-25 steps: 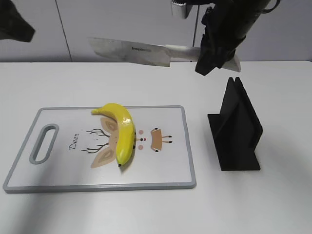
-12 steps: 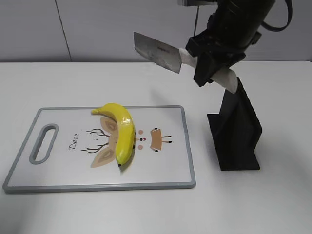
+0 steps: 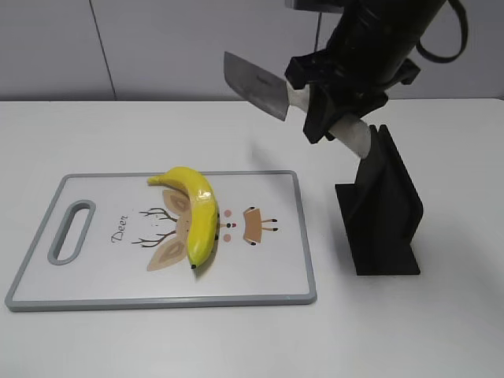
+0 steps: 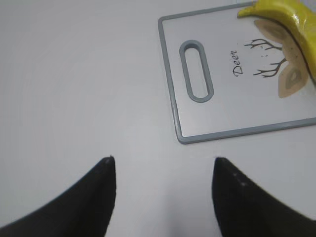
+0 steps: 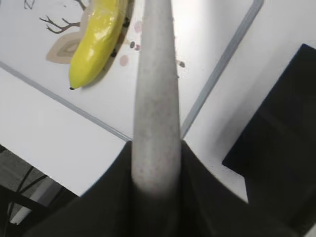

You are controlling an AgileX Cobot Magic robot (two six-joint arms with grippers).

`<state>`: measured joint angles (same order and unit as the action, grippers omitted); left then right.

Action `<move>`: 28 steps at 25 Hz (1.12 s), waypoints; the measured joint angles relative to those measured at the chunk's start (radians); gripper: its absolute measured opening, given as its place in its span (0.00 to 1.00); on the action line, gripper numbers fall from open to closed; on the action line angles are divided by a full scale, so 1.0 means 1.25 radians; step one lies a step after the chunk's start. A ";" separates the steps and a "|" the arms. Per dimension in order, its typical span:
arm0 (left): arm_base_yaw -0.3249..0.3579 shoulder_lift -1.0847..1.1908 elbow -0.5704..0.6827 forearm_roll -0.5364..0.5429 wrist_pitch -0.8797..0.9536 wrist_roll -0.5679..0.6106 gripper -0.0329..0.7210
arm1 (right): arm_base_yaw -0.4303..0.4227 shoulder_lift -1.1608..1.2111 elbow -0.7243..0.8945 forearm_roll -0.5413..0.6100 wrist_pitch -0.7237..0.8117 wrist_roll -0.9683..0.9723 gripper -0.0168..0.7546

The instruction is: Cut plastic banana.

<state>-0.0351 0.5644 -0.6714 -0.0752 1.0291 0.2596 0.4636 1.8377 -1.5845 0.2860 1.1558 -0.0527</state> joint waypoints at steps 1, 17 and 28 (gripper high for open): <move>0.000 -0.049 0.017 0.000 0.002 -0.002 0.83 | 0.000 -0.014 0.002 -0.016 0.000 0.009 0.23; 0.000 -0.365 0.130 -0.012 0.014 -0.033 0.83 | 0.000 -0.372 0.324 -0.229 -0.081 0.250 0.23; 0.000 -0.433 0.131 -0.008 0.014 -0.061 0.81 | 0.000 -0.470 0.524 -0.239 -0.150 0.360 0.23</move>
<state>-0.0351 0.0234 -0.5075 -0.0850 1.0467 0.1830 0.4636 1.2502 -0.9300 -0.0131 0.9678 0.3969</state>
